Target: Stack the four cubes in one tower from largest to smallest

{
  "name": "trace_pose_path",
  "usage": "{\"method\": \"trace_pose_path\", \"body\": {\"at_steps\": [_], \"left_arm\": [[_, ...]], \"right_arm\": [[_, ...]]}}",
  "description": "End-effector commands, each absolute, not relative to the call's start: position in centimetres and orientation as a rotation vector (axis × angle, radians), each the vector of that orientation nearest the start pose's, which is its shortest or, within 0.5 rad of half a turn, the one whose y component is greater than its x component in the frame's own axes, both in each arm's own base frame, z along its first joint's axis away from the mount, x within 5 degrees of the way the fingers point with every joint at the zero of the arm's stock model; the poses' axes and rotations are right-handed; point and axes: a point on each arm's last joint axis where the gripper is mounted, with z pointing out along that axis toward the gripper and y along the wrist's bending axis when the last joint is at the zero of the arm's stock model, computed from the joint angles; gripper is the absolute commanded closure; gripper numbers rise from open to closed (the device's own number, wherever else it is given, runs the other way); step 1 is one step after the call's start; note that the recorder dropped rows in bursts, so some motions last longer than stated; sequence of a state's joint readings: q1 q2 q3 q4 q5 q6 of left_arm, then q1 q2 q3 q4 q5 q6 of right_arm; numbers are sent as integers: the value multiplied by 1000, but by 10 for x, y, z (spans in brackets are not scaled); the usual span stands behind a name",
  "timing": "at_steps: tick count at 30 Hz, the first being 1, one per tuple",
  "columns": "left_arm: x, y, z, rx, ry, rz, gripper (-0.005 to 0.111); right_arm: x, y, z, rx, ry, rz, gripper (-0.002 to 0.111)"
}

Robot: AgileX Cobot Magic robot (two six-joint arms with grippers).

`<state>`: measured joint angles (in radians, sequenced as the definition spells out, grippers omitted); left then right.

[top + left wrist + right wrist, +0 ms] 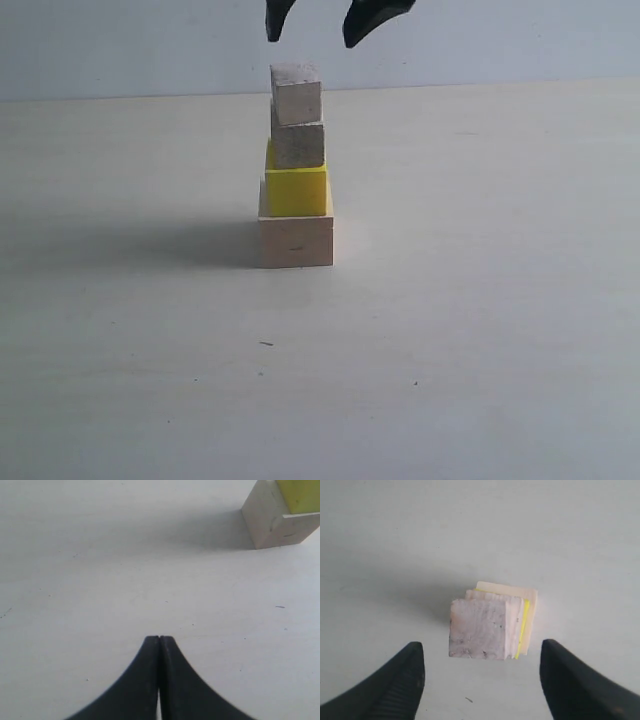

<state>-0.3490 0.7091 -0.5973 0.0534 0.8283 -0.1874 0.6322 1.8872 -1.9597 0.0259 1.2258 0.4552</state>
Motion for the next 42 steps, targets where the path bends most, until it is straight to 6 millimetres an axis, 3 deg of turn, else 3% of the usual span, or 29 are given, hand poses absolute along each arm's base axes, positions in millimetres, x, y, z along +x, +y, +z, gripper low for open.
{"method": "trace_pose_path", "body": {"at_steps": [1,4,8,16,21,24,31,34,37,40,42], "left_arm": [[115,-39,284,227,2412,-190,107],[115,-39,284,227,2412,-190,107],[115,-39,284,227,2412,-190,107],[115,-39,284,229,2411,-189,107],[115,-39,283,229,2413,-188,107],[115,-39,280,233,2414,-187,107],[115,-39,274,226,2421,-194,107],[116,-39,275,226,2408,-198,107],[117,-40,277,224,2386,-204,107],[121,-42,278,213,2324,-236,107],[124,-46,275,178,2267,-305,107]], "right_arm": [[320,232,390,-242,2595,369,51],[311,225,407,-302,2543,375,72],[301,218,422,-516,2453,323,109],[295,212,432,-531,2417,305,108],[286,204,416,-533,2390,304,108],[274,195,389,-540,2368,310,108],[217,150,338,-585,2184,278,108],[193,129,345,-590,2051,267,108],[168,104,369,-544,1883,220,108],[139,64,391,-427,1740,67,108],[118,44,393,-324,1702,74,108]]}}
